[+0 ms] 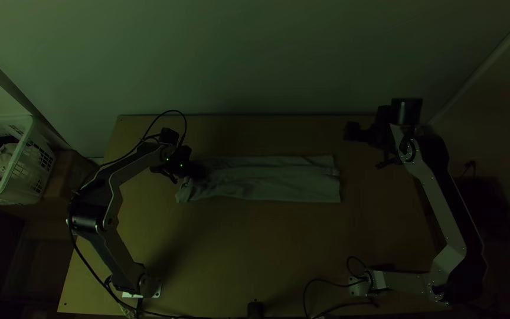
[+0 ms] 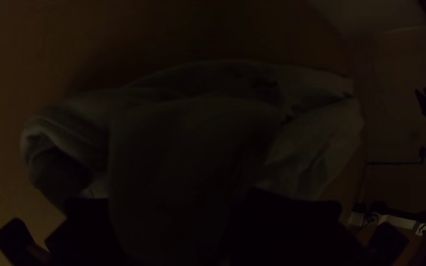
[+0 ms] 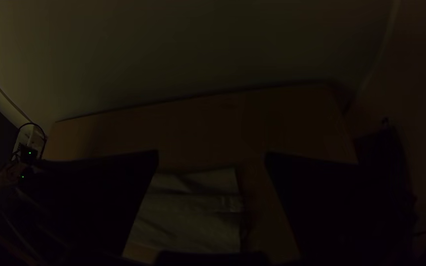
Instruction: Fold the t-shirt
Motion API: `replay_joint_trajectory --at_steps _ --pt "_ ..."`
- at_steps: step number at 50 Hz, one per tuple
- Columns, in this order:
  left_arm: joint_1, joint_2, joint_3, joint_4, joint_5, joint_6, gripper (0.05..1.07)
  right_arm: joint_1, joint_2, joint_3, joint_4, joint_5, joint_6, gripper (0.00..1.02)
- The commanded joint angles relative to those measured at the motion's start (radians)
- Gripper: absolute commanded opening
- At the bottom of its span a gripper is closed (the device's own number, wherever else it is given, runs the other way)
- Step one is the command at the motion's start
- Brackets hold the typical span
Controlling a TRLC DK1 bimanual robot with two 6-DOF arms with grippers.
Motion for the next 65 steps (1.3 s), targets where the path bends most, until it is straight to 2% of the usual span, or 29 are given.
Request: replay_joint_trajectory --at_steps 1,12,25,32,41,51,65 --pt "0.029 -0.023 -0.074 -0.062 -0.039 -0.014 0.08 -0.003 -0.017 -0.047 0.009 0.002 0.011 0.99" --pt "0.176 -0.097 -0.081 -0.118 -0.090 0.070 0.08 -0.028 -0.034 -0.113 0.069 0.002 0.008 0.99" --pt "0.392 -0.114 0.023 -0.236 -0.127 0.206 0.08 -0.057 -0.050 -0.176 0.156 0.002 -0.017 0.99" --pt "0.501 -0.105 0.081 -0.259 -0.177 0.285 0.08 -0.078 -0.057 -0.185 0.161 0.002 -0.025 0.99" --pt "0.592 -0.065 0.233 -0.378 -0.226 0.351 0.08 -0.111 -0.080 -0.188 0.161 0.002 -0.042 0.99" --pt "0.570 -0.049 0.437 -0.621 -0.236 0.348 0.08 -0.132 -0.119 -0.223 0.161 0.002 -0.048 0.99" --pt "0.352 -0.134 0.541 -0.765 -0.239 0.239 0.08 -0.137 -0.160 -0.240 0.159 0.002 -0.051 0.99"
